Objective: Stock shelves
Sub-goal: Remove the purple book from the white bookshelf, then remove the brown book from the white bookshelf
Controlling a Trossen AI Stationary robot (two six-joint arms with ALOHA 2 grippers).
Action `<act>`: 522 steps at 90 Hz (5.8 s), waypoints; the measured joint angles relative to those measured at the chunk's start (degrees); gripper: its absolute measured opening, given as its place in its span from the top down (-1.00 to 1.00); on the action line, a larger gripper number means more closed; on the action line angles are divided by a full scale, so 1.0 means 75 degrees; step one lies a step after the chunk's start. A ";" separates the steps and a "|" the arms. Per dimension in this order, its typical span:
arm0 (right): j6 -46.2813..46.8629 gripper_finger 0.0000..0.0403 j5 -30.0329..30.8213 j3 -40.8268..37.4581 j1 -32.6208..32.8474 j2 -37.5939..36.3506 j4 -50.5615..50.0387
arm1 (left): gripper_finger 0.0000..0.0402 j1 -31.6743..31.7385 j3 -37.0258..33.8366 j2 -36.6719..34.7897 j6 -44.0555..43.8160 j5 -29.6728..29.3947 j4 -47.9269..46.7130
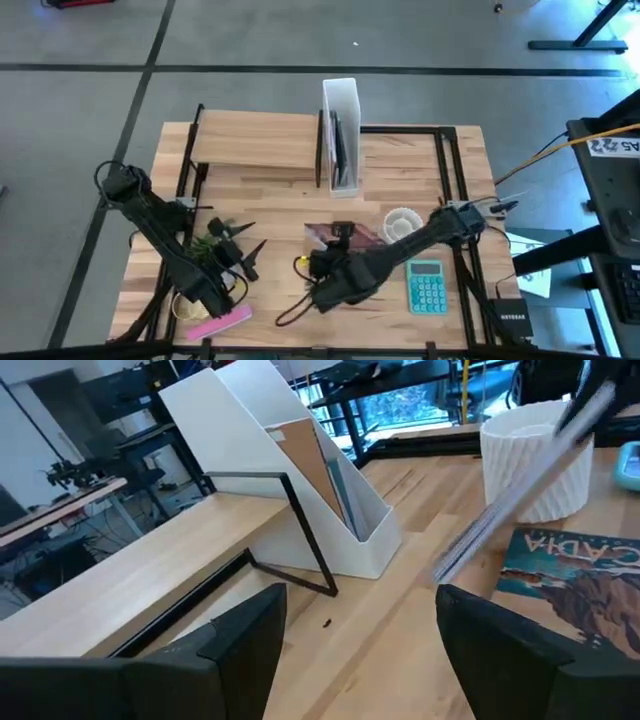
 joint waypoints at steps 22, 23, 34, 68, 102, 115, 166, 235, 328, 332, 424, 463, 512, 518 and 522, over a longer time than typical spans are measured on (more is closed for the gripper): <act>0.0526 1.00 -0.2249 0.0246 -0.0136 0.0628 0.0486 | -0.19 0.0019 0.0000 0.0000 0.0048 0.0006 0.0004; 0.0578 1.00 -0.2319 0.0245 -0.0139 0.0638 0.0510 | -0.19 0.0024 0.0000 0.0000 0.0061 0.0006 -0.0002; 0.0980 1.00 -0.2529 0.0224 -0.0212 0.0696 0.0874 | -0.19 0.0055 0.0000 0.0000 0.0140 0.0012 0.0016; 0.1956 0.99 -0.2620 0.0169 -0.0487 0.0838 0.2221 | -0.19 0.0055 0.0000 0.0000 0.0124 0.0344 0.0048; 0.1553 0.66 -0.2680 0.0166 -0.0439 0.1084 0.3475 | -0.19 0.0047 -0.0080 0.0000 0.0112 0.0472 0.0105; 0.1188 0.37 -0.2716 0.0166 -0.0381 0.1005 0.3811 | -0.19 0.0046 -0.0355 0.0003 -0.0006 0.0612 0.0337; 0.0783 -0.09 -0.2214 -0.0629 0.1004 0.0140 0.0543 | -0.19 0.0503 -0.0895 0.0003 0.1593 0.4304 0.2737; 0.0246 0.34 -0.2264 -0.4620 0.0577 -0.0313 0.2321 | -0.19 0.3087 -0.1682 0.1094 0.4783 0.8544 0.7565; 0.2333 0.34 -0.1483 -0.4503 0.2148 -0.1416 0.2991 | -0.19 0.2477 -0.1667 0.0015 0.4305 0.8606 0.7417; 0.2487 0.34 -0.1205 -0.4500 0.2149 -0.1416 0.2711 | -0.19 0.2390 -0.1667 0.0012 0.4188 0.8606 0.7392; 0.3606 0.26 0.5644 -0.4658 0.0203 -0.3534 0.0133 | -0.19 0.2072 -0.1661 -0.0189 0.4606 0.7243 0.7409; -0.3218 -0.13 0.2459 -0.6627 -0.2192 -0.4220 0.7498 | -0.19 0.1828 -0.1734 -0.0189 0.4584 0.7120 0.7376; -0.2543 -0.27 0.4190 -0.9198 -0.2936 -0.4220 1.2786 | -0.19 0.1552 -0.1736 -0.0187 0.4556 0.6739 0.7380; -0.2300 -0.24 0.4196 -0.9197 -0.3146 -0.4220 1.2970 | -0.19 0.1550 -0.1735 -0.0187 0.4529 0.6735 0.7378; -0.2144 -0.21 0.4183 -0.9194 -0.3271 -0.4223 1.3028 | -0.19 0.1550 -0.1735 -0.0187 0.4504 0.6733 0.7386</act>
